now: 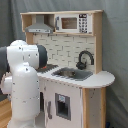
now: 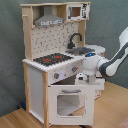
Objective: Play with the kitchen
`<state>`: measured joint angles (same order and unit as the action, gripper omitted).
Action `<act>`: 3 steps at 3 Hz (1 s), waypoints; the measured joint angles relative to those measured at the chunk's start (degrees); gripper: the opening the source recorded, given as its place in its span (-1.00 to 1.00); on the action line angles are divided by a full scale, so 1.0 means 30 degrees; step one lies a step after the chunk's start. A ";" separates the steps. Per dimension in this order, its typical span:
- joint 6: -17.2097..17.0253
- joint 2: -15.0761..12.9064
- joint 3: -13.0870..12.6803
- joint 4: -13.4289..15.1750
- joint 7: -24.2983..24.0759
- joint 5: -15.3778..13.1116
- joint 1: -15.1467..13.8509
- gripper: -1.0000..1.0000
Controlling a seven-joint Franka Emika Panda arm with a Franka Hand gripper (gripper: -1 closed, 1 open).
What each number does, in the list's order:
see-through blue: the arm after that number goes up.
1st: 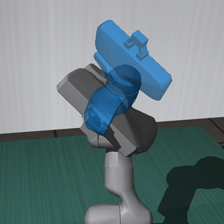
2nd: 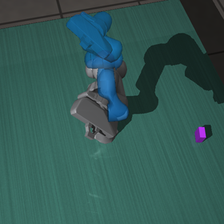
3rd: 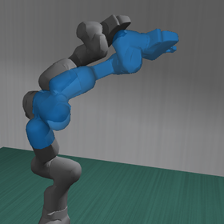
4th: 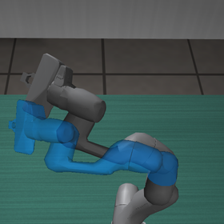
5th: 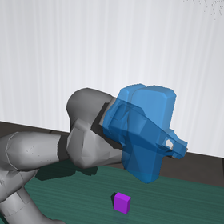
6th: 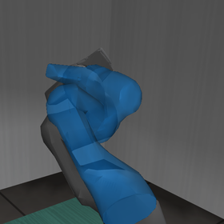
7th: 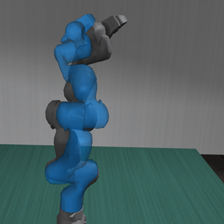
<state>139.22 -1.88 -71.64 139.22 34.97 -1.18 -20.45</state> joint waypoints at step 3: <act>-0.0289 -0.1054 -0.0487 -0.1046 -0.4781 -0.0292 0.1967 -1.00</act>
<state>138.35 -5.04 -73.10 136.09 20.62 -2.05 -14.55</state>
